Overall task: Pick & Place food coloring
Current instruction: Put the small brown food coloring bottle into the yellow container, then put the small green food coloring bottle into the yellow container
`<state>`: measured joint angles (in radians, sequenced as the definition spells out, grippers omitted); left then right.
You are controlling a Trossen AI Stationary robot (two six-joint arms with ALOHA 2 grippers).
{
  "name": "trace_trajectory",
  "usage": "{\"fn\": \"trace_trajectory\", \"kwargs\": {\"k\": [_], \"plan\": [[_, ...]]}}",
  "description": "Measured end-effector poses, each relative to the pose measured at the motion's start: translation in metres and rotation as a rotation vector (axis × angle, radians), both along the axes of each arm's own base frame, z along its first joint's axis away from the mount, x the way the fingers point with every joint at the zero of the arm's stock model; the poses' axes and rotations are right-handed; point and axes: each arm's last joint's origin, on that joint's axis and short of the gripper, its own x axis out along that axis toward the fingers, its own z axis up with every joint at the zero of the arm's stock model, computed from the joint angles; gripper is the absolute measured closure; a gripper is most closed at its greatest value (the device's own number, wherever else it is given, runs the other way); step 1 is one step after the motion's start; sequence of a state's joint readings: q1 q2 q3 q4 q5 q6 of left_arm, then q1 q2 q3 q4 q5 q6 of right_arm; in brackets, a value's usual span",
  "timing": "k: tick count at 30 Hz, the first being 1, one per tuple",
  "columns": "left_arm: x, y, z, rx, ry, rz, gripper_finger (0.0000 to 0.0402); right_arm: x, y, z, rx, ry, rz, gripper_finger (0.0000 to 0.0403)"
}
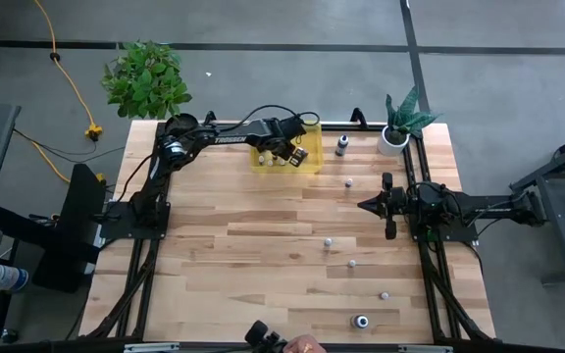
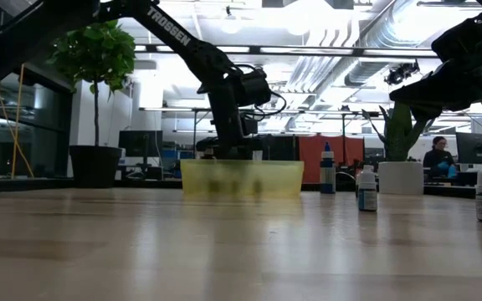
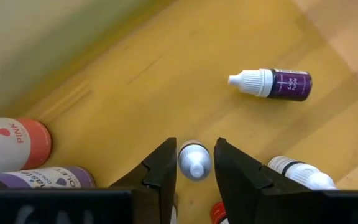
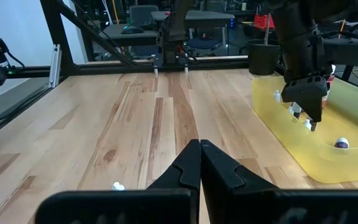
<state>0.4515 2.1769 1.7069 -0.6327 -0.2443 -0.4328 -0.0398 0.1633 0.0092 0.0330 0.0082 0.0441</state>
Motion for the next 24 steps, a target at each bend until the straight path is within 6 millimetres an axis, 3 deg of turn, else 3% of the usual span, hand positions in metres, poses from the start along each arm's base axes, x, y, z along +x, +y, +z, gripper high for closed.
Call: {"fn": "trace_trajectory", "kwargs": {"k": [8,18,24], "plan": [[-0.002,-0.001,0.003,0.006,0.011,0.005,0.0298,0.000,0.000,0.000,0.000,0.000,0.000,0.0402],[-0.013,-0.005,0.047,0.076,-0.038,-0.023,0.0297,0.000,0.000,0.000,0.000,0.000,0.000,0.0402],[-0.014,-0.021,0.076,0.149,-0.053,-0.174,0.0289,0.000,0.000,0.000,0.000,0.000,0.000,0.0402]]}}
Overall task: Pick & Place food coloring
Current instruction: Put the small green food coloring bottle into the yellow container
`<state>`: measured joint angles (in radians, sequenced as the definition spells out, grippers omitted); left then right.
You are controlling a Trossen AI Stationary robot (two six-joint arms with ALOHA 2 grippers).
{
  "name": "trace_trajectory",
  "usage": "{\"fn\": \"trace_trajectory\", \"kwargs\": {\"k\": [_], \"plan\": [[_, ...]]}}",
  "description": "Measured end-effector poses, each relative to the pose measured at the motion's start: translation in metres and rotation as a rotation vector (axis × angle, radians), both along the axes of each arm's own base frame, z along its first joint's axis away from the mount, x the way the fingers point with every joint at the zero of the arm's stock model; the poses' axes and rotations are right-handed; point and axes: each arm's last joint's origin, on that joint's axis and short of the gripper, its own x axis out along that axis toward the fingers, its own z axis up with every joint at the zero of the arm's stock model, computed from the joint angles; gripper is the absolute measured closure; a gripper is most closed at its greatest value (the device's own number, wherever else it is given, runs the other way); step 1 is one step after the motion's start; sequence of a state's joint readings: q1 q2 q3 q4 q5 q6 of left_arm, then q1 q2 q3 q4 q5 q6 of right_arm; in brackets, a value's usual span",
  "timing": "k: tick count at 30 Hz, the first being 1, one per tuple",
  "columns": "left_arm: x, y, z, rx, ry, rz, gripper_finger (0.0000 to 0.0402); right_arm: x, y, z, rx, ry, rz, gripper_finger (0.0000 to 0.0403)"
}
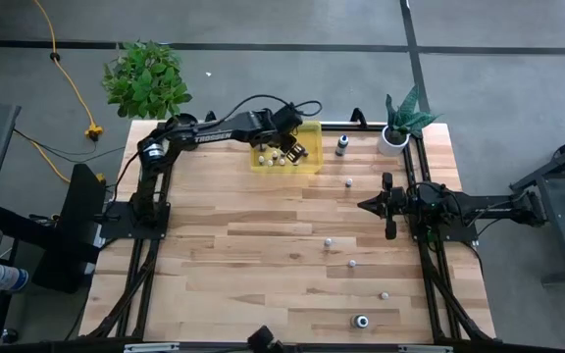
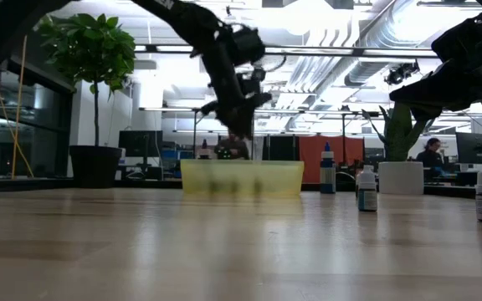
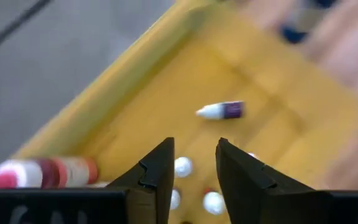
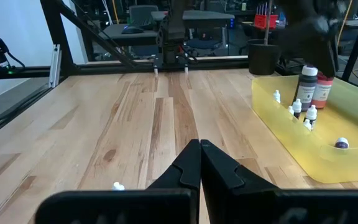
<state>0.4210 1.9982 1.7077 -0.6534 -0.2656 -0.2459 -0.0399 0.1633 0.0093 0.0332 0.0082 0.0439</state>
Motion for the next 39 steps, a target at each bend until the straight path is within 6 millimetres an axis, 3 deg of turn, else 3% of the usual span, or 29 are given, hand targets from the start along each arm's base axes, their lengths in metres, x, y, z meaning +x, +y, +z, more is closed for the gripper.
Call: {"fn": "trace_trajectory", "kwargs": {"k": [4,11,15,21,30,39], "plan": [[0.003,-0.019,0.020,0.023,-0.036,-0.224,0.0246,0.000,0.000,0.000,0.000,0.000,0.001,0.0402],[0.022,-0.056,0.027,0.006,-0.127,-0.582,0.0151,0.000,0.000,0.000,0.000,0.000,0.001,0.0402],[0.037,-0.083,0.020,0.024,-0.159,-0.794,0.0134,0.000,0.000,0.000,0.000,0.000,0.000,0.0402],[0.065,-0.111,-0.007,0.051,-0.207,-0.918,0.0134,0.000,0.000,0.000,0.000,0.001,0.002,0.0402],[0.091,-0.104,-0.042,0.104,-0.242,-0.891,0.0134,0.000,0.000,0.000,0.000,0.003,0.001,0.0402],[0.133,-0.076,-0.044,0.077,-0.253,-0.820,0.0133,0.000,0.000,0.000,0.000,0.005,0.001,0.0402]]}}
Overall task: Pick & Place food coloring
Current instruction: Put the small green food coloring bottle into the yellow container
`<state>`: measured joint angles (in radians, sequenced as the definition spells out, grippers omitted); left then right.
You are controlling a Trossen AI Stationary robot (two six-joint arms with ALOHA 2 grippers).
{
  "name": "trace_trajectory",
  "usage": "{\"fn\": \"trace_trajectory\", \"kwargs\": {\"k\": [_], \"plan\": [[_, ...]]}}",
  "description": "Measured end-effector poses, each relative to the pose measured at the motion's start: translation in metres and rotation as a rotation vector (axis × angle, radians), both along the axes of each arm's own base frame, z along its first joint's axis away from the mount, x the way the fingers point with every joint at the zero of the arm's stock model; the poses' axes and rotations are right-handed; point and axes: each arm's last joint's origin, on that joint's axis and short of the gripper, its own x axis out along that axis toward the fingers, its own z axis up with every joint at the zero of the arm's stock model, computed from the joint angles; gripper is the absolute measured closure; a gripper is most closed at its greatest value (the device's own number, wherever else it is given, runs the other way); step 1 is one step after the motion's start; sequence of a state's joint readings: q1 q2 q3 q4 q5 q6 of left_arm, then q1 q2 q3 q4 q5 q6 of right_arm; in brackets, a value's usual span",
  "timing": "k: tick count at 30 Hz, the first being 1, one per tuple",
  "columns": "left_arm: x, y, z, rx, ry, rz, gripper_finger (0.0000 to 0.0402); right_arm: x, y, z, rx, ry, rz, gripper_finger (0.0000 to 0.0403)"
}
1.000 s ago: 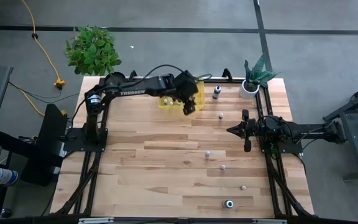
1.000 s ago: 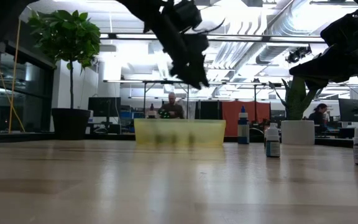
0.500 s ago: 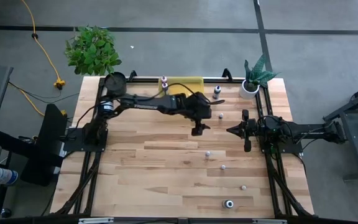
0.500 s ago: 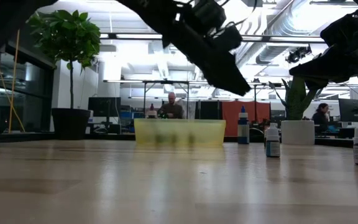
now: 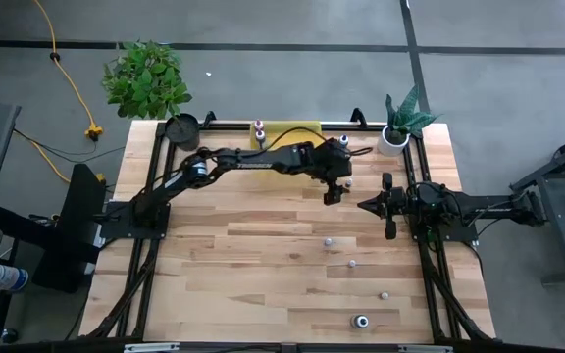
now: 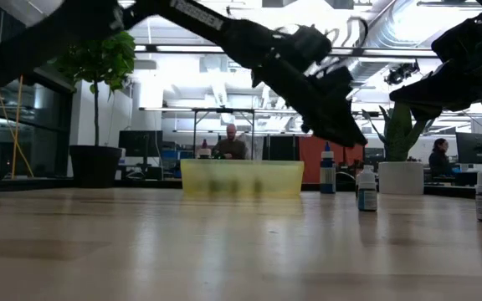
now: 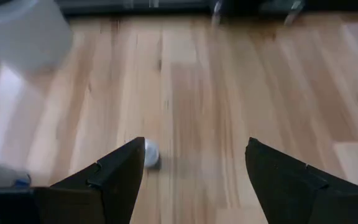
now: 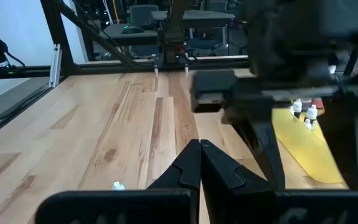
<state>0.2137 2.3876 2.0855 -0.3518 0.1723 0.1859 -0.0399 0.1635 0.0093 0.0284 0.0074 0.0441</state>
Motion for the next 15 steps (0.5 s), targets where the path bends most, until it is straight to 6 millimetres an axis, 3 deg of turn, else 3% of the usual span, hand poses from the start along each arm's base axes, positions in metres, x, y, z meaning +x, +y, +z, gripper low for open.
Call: {"fn": "trace_trajectory", "kwargs": {"k": [6,15], "plan": [[0.014,0.019,-0.012,-0.025,0.056,0.040,0.0133,0.000,0.000,0.000,0.000,0.002,0.000,0.0402],[0.019,0.025,-0.028,-0.026,0.060,0.038,0.0133,0.000,0.000,0.000,0.000,0.002,0.000,0.0402]]}}
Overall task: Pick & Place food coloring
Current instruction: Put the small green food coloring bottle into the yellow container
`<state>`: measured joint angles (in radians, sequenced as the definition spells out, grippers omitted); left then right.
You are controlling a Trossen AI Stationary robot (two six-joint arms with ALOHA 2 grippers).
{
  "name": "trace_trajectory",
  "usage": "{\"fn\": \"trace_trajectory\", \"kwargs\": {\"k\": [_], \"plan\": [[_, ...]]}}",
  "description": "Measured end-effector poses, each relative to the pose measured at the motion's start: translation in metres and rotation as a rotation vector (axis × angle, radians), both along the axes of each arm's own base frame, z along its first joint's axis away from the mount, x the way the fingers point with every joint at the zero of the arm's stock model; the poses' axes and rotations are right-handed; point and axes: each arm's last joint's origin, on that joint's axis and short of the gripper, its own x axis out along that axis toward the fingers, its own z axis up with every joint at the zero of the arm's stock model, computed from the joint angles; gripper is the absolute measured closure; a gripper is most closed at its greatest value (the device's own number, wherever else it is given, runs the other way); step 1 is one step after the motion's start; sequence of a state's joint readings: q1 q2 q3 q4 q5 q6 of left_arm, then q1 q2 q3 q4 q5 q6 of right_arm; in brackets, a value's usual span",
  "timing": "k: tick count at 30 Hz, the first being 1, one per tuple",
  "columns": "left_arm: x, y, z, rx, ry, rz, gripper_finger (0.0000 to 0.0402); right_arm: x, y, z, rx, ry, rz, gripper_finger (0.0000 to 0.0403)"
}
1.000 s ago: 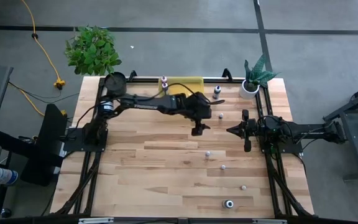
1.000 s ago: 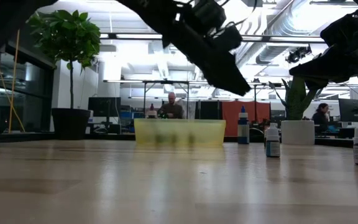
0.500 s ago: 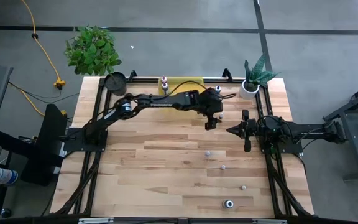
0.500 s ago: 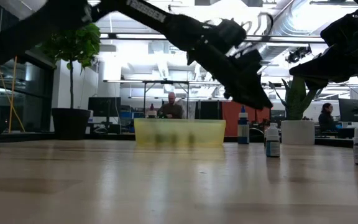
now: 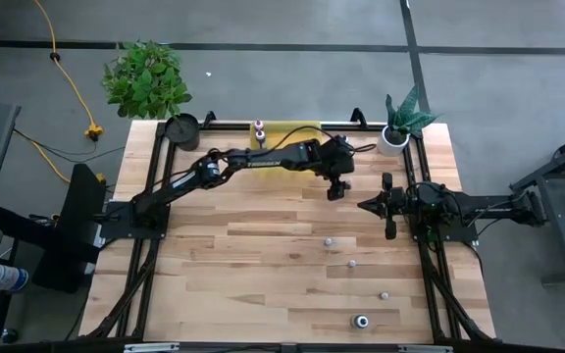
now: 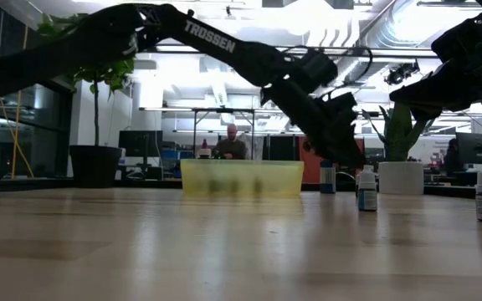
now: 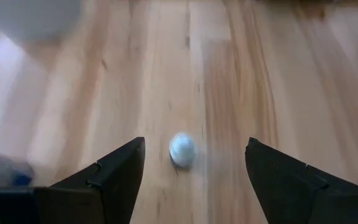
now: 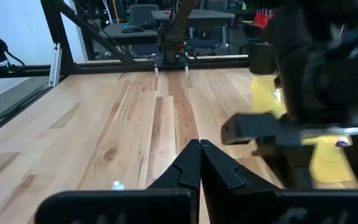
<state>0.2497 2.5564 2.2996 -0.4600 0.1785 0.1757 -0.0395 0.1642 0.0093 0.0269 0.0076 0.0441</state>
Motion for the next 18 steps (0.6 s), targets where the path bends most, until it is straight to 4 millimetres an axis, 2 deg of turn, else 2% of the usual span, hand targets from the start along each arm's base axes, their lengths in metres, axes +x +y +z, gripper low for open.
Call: {"fn": "trace_trajectory", "kwargs": {"k": [18], "plan": [[0.008,0.001,-0.026,-0.003,-0.017,-0.013,0.0134,0.000,0.000,0.000,0.000,0.000,-0.001,0.0402]]}}
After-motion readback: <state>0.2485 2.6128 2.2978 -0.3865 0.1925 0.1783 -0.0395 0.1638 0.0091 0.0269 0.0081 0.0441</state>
